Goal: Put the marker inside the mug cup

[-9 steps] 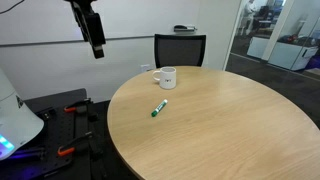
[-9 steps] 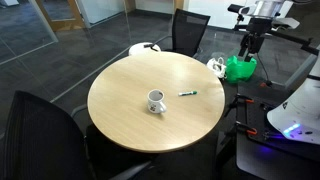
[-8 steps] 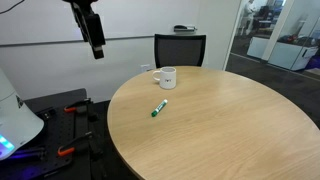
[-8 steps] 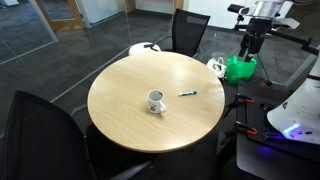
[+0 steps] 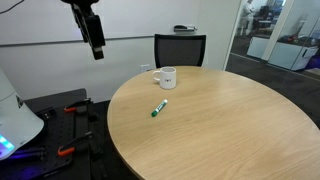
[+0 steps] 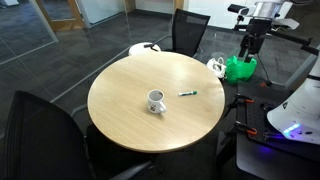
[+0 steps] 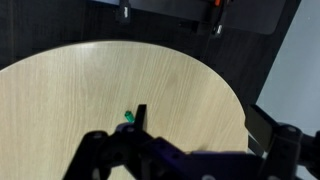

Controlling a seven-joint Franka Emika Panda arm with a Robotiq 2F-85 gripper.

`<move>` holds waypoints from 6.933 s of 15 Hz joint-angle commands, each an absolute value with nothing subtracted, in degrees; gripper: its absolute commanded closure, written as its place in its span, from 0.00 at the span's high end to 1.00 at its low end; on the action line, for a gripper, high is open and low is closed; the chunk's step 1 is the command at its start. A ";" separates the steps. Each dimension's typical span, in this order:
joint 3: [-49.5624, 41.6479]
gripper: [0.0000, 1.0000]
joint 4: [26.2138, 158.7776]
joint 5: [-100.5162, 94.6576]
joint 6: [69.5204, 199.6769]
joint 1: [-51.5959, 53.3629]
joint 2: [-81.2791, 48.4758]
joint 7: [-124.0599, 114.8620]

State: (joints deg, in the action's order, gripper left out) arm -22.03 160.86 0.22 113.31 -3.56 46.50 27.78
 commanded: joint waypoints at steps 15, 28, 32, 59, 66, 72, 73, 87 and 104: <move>-13.42 1.00 160.33 -2.40 144.97 2.27 30.87 29.55; -9.92 1.00 158.91 -2.34 159.57 3.41 8.61 31.35; -8.69 1.00 156.75 -1.39 161.43 2.83 2.15 31.88; -2.11 1.00 135.68 -16.47 162.26 -5.48 -24.82 30.73; -0.06 0.71 131.23 -16.27 162.06 -6.86 -29.76 31.11; 0.25 0.31 130.54 -16.45 162.01 -7.28 -30.60 30.55; 0.23 0.24 130.57 -16.41 162.00 -7.30 -30.32 30.43; 2.16 0.05 134.93 -13.46 164.15 -10.72 -19.99 31.95; 22.89 0.21 135.03 9.77 170.20 -26.97 -20.24 54.08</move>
